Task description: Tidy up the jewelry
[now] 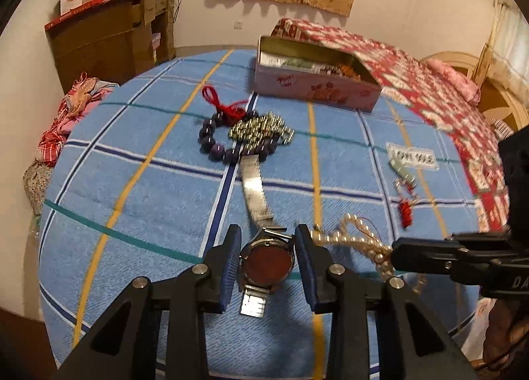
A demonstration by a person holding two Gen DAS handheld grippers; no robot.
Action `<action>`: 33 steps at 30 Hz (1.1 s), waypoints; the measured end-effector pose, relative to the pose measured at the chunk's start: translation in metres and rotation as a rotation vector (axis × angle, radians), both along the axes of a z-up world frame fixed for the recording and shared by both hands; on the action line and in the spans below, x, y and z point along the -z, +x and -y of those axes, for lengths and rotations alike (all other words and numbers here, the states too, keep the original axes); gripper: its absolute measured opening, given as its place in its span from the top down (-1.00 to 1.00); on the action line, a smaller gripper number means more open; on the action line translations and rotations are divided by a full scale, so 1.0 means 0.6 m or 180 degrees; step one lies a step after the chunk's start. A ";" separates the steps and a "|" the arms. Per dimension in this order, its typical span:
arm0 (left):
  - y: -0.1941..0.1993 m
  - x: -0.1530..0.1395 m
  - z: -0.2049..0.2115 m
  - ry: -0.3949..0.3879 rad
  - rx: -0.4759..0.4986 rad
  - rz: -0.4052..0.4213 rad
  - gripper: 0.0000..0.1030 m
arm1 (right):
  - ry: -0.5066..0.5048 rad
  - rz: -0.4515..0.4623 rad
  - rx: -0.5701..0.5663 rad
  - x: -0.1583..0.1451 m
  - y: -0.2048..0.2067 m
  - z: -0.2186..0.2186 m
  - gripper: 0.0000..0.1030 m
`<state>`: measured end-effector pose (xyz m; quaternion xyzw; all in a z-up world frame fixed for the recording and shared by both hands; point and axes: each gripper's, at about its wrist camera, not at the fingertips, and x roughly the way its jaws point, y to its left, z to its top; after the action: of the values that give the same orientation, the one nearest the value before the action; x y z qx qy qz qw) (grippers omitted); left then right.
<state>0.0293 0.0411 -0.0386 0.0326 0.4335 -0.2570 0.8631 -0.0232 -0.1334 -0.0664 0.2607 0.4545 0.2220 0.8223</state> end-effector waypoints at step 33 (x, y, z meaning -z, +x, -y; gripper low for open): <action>0.128 0.030 -0.047 -0.0480 -0.0723 -0.0233 0.53 | 0.0404 0.0436 0.0138 -0.078 -0.030 0.027 0.81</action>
<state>0.1058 0.0691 -0.0568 -0.0911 0.4450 -0.1905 0.8703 -0.0411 -0.1499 -0.0195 0.3062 0.3765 0.2498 0.8379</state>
